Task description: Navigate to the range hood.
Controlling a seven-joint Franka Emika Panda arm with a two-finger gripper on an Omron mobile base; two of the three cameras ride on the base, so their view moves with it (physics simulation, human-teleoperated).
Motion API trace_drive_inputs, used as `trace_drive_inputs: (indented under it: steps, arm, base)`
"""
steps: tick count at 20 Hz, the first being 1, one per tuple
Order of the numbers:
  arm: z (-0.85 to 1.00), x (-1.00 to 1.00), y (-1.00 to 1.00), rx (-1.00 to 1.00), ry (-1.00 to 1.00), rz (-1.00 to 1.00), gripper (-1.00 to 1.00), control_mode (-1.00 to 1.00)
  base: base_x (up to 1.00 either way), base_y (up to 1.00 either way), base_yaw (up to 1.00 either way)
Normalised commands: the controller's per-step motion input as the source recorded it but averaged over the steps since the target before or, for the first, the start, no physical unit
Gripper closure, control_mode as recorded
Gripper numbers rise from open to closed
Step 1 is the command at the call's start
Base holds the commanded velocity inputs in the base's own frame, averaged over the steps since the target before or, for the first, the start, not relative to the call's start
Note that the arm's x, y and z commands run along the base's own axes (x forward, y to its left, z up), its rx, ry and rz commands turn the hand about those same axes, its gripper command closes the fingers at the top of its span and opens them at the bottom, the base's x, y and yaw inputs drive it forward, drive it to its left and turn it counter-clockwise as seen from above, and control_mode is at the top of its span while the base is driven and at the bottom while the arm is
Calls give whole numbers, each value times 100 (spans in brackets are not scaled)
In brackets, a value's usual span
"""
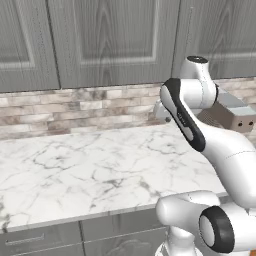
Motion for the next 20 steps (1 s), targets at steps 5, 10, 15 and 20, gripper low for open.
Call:
trace_drive_inputs:
  steps: [5,10,15,20]
  arm:
    - [-6,-43,-1,0,0,0,-100,-100]
    - [-36,-84,-2,0,0,0,-100,-100]
    - [-33,-50,0,0,0,0,-100,100]
    - [0,0,0,0,0,0,-100,100]
  base:
    - [0,0,0]
    - [0,0,0]
    - [-11,0,0]
    - [-59,3,2]
